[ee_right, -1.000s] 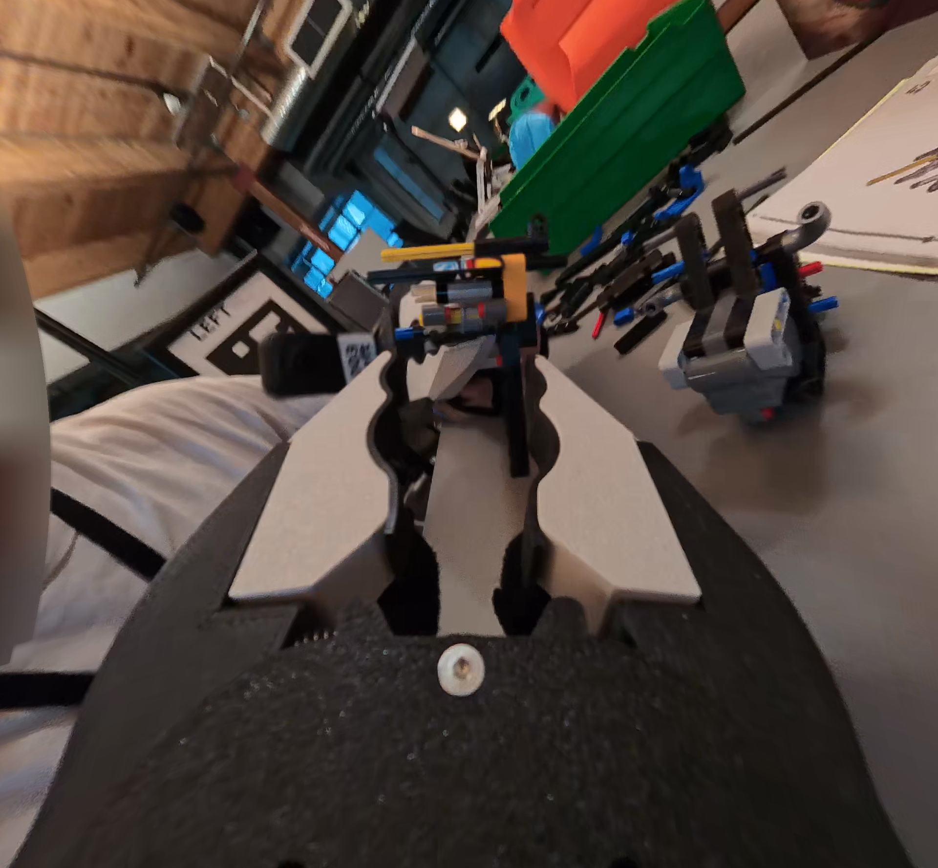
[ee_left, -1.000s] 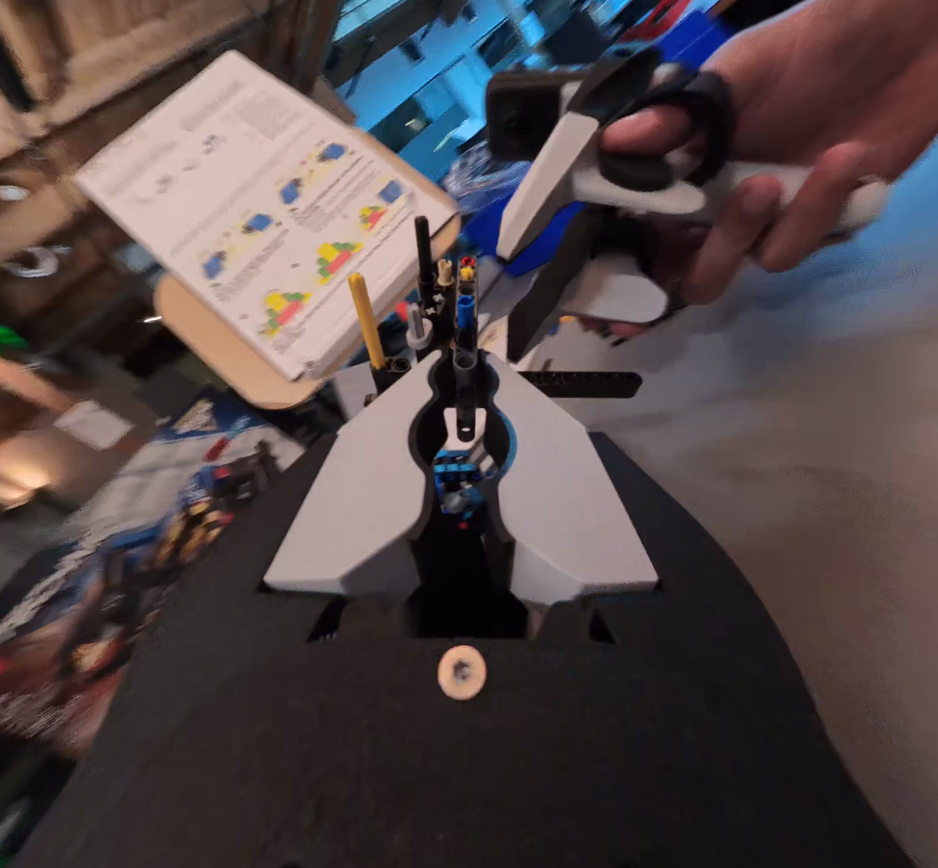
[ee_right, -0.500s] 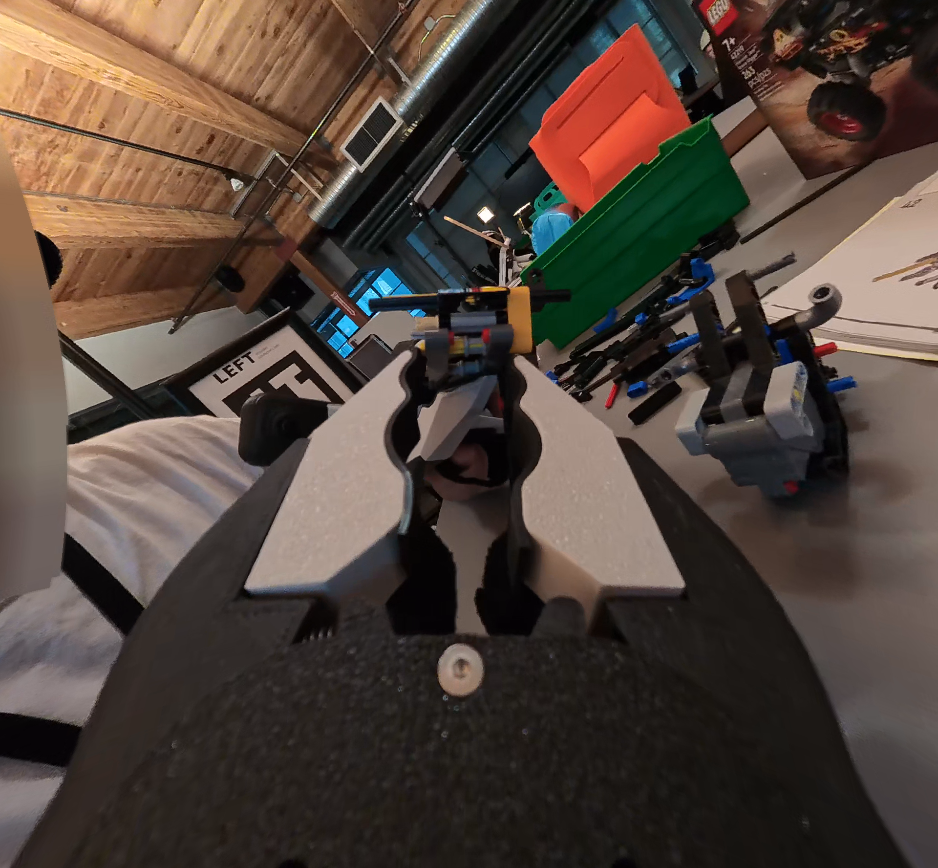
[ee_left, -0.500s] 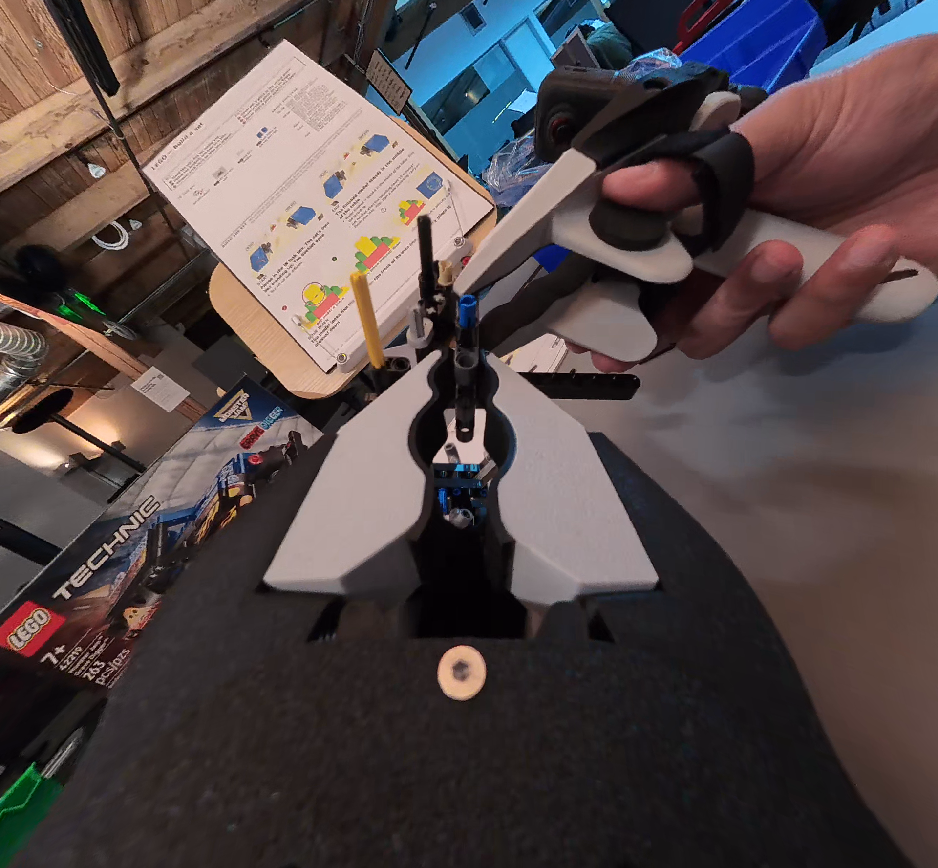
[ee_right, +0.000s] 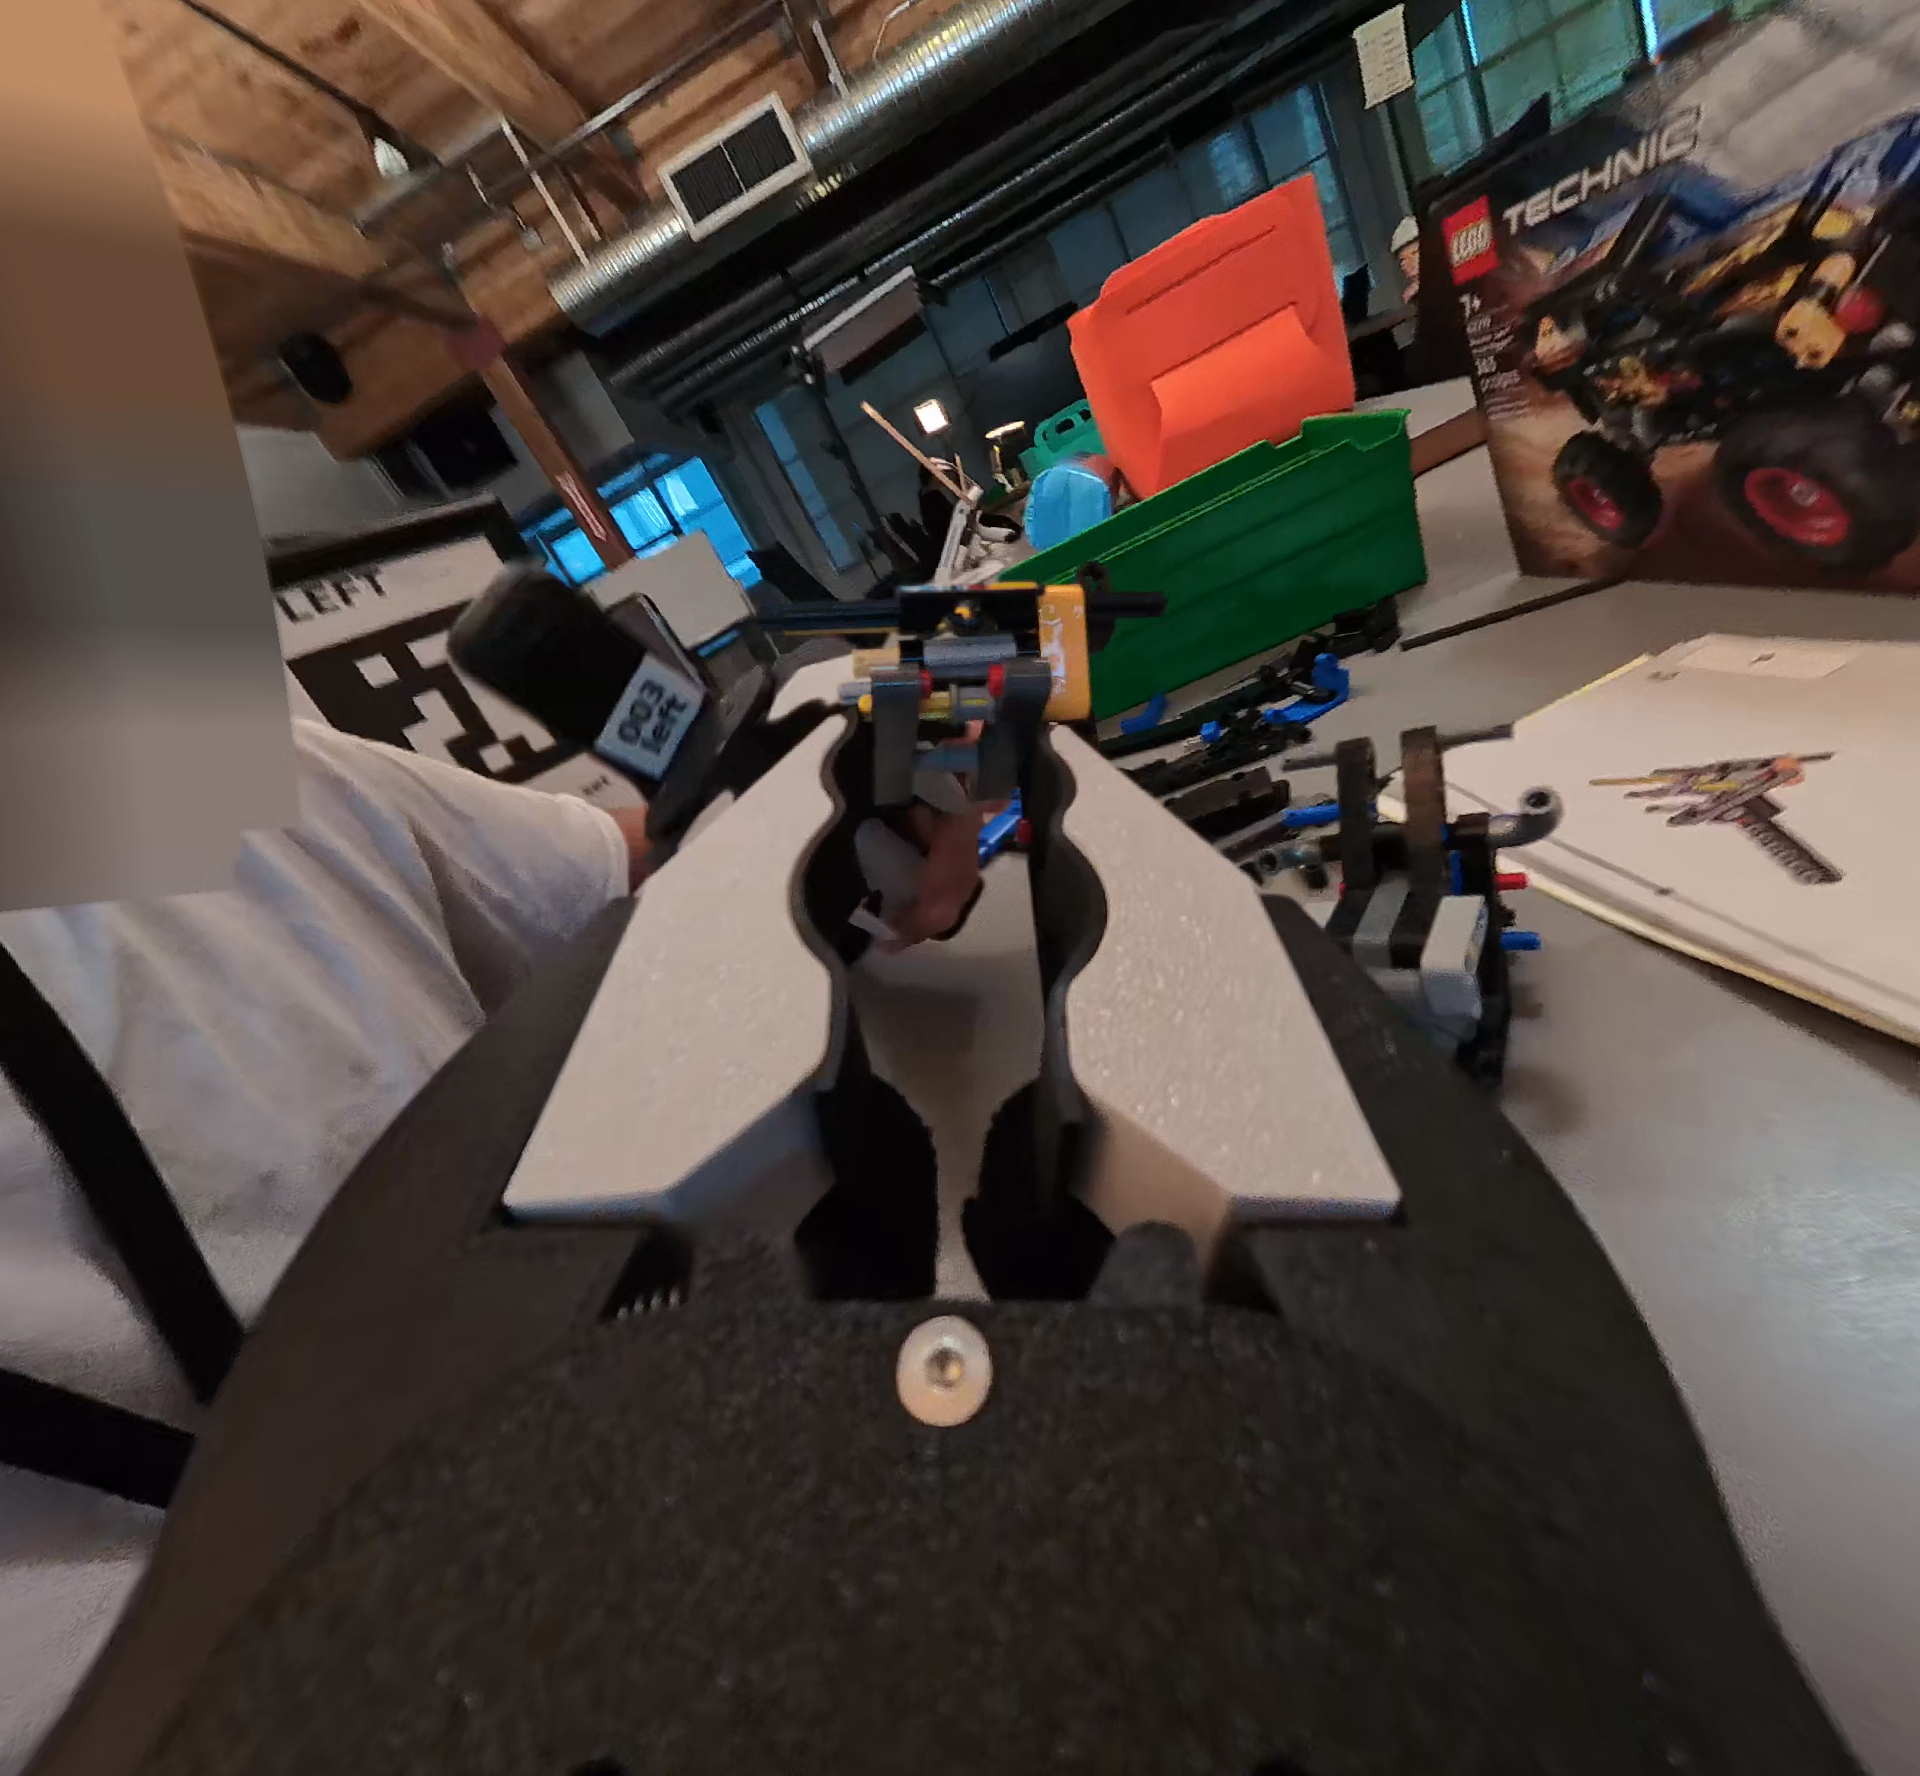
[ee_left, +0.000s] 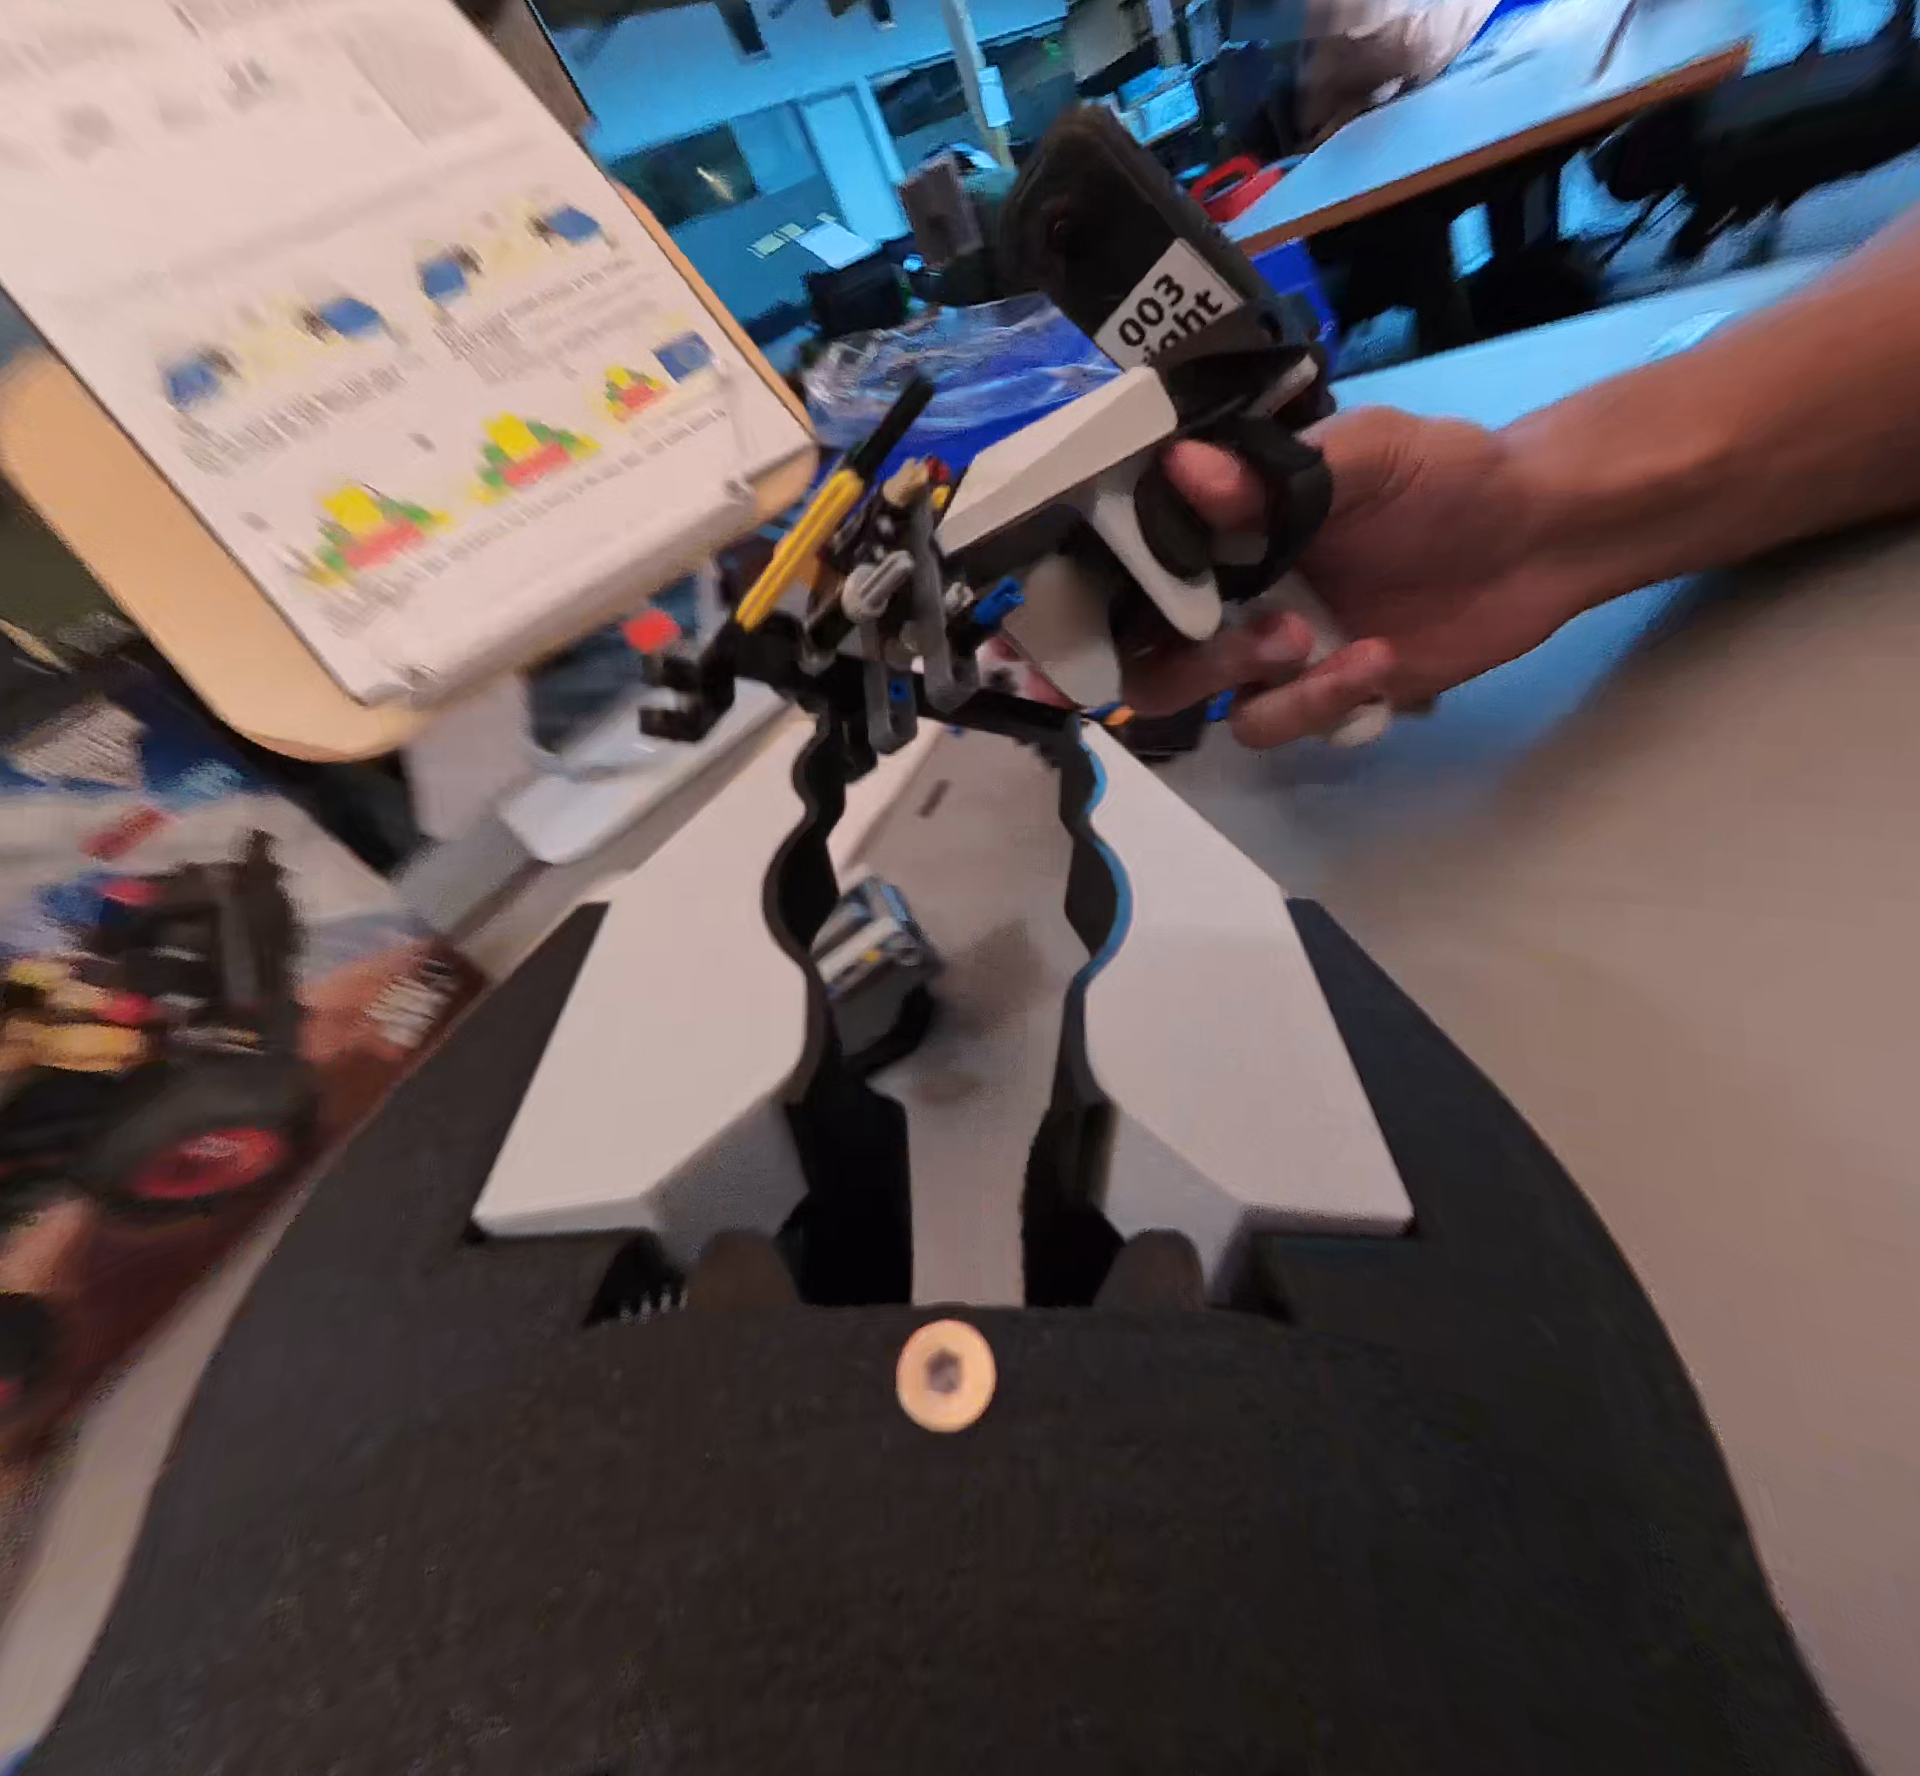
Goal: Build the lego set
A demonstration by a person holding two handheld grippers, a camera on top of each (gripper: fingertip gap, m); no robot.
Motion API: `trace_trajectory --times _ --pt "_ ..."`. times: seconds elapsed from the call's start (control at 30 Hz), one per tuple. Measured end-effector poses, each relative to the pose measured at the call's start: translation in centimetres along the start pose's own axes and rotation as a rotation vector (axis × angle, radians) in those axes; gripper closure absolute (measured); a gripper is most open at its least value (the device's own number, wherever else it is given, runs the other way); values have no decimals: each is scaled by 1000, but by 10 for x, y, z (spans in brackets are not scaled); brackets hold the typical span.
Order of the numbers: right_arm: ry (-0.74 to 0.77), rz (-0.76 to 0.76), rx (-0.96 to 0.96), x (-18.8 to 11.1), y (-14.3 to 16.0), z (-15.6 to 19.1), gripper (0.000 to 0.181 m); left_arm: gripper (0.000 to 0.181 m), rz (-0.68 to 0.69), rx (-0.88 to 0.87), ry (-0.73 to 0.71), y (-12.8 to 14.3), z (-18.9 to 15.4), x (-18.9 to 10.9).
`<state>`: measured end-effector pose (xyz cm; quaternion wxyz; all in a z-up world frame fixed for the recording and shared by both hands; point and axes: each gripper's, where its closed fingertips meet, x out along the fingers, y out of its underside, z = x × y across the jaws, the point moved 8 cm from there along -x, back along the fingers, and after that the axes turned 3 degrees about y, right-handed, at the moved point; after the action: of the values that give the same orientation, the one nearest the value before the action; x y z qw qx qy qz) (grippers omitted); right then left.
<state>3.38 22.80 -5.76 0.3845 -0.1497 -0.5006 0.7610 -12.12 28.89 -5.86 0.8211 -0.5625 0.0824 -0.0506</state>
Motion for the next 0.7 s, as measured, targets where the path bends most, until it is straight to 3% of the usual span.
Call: trace_trajectory --times 0.1,0.17,0.27,0.47,0.7 --pt "9 21 -118 0 -2 6 152 137 5 -260 150 5 12 2" --pt "19 53 -186 1 -1 8 152 136 1 -330 259 9 13 2" --pt "41 137 -343 1 1 12 152 136 32 -328 324 16 11 3" --pt "39 233 -599 1 3 23 152 143 66 -266 325 19 8 4" --pt "11 236 -574 7 11 22 152 144 55 -149 274 17 2 2"
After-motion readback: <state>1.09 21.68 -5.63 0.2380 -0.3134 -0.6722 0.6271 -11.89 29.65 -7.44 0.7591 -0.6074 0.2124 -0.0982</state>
